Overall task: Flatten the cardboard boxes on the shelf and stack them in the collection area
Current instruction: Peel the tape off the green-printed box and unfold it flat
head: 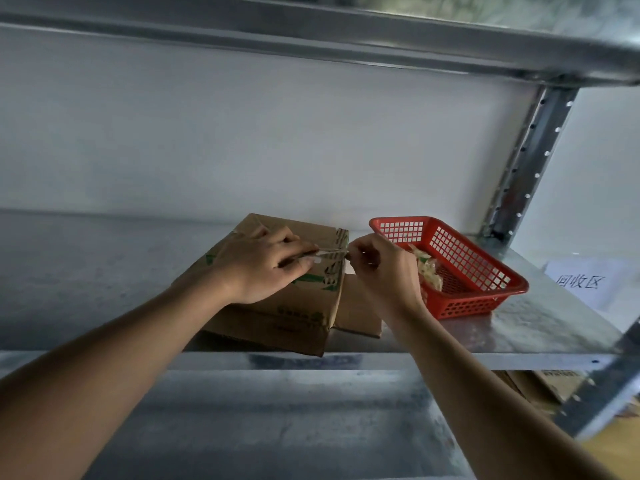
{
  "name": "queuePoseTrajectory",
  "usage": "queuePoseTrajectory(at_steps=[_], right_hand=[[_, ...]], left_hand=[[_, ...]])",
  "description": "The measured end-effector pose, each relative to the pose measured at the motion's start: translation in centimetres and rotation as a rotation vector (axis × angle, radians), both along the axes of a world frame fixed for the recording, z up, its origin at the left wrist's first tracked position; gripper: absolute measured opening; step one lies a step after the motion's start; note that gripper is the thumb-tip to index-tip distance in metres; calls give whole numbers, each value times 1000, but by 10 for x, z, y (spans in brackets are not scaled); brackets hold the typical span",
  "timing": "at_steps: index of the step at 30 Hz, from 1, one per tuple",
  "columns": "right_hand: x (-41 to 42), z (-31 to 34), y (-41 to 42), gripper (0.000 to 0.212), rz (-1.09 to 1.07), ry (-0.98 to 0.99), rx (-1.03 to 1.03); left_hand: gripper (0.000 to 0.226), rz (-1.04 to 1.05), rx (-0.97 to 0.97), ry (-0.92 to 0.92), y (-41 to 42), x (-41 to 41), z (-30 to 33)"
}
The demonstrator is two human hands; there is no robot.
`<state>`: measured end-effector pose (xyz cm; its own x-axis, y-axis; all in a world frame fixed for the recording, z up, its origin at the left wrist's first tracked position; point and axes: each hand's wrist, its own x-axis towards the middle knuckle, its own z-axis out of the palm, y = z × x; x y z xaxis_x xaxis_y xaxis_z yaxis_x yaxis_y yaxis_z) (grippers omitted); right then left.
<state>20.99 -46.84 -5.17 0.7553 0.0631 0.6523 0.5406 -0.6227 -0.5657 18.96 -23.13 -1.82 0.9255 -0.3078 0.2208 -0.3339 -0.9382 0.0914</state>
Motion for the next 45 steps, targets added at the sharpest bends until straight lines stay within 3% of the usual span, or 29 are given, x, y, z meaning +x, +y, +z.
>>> queuePoseTrajectory(at_steps=[4, 11, 14, 18, 21, 25, 31, 36, 45], right_hand=[[-6, -3, -4, 29, 136, 144, 138], [-2, 1, 1, 14, 0, 8, 0], [-1, 8, -2, 18, 17, -98, -173], [0, 25, -6, 35, 20, -155, -543], [-3, 37, -14, 41, 56, -164, -635], [-4, 64, -23, 22, 101, -214, -534], [-1, 67, -15, 21, 68, -59, -507], [1, 61, 0, 16, 74, -50, -427], [10, 70, 14, 17, 43, 28, -689]], left_hand=[[70, -21, 1, 2, 2, 3, 0], [61, -20, 13, 54, 2, 9, 1], [56, 16, 6, 142, -10, 11, 6], [56, 32, 28, 109, -12, 10, 3], [66, 38, 54, 101, -11, 12, 1], [78, 6, 59, 47, -11, 14, 1], [74, -46, 11, 73, -6, 14, 3], [71, -51, -45, 110, -2, 8, 6], [64, -62, -59, 80, -3, 10, 5]])
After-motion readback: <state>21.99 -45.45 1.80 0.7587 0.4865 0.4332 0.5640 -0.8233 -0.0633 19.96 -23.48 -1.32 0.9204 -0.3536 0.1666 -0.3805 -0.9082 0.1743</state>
